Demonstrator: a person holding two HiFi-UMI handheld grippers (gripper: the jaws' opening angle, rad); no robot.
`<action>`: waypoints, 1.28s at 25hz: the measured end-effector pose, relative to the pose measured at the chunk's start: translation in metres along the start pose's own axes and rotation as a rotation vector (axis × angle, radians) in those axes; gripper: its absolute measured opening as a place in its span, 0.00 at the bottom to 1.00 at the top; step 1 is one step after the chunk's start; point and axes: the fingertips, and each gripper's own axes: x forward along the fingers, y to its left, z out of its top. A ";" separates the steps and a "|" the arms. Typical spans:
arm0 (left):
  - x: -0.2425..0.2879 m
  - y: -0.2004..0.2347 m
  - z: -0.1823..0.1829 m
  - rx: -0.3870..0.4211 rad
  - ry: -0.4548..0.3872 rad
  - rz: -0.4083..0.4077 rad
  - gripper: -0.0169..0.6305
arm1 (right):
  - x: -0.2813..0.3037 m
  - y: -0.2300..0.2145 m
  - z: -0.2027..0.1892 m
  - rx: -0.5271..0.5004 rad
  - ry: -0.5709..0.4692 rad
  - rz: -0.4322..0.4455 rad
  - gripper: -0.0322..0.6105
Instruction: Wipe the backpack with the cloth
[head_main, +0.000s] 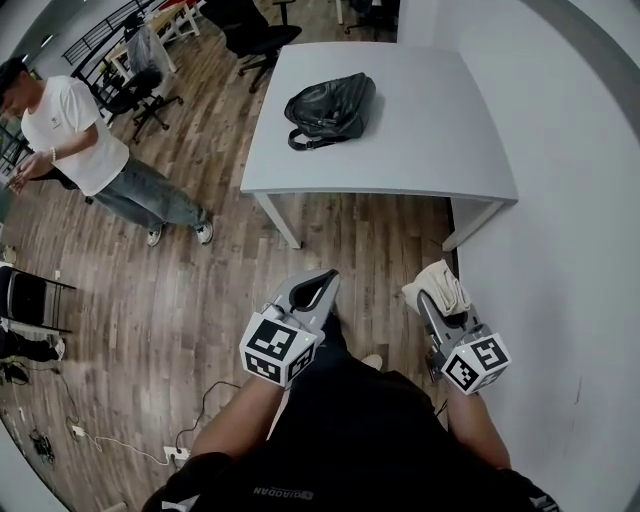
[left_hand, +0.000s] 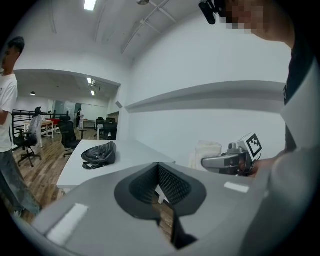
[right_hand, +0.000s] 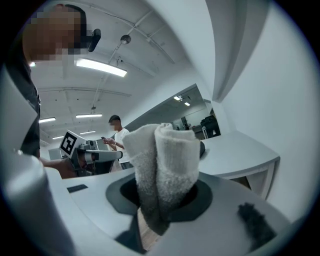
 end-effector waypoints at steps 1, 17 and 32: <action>-0.001 0.001 -0.001 -0.003 0.001 0.004 0.04 | 0.002 0.001 -0.001 0.000 0.004 0.003 0.21; -0.001 0.052 -0.027 -0.077 0.022 0.063 0.04 | 0.046 -0.002 -0.026 0.023 0.087 0.015 0.21; 0.056 0.120 -0.012 -0.063 0.031 0.024 0.04 | 0.126 -0.038 -0.011 0.008 0.136 -0.007 0.21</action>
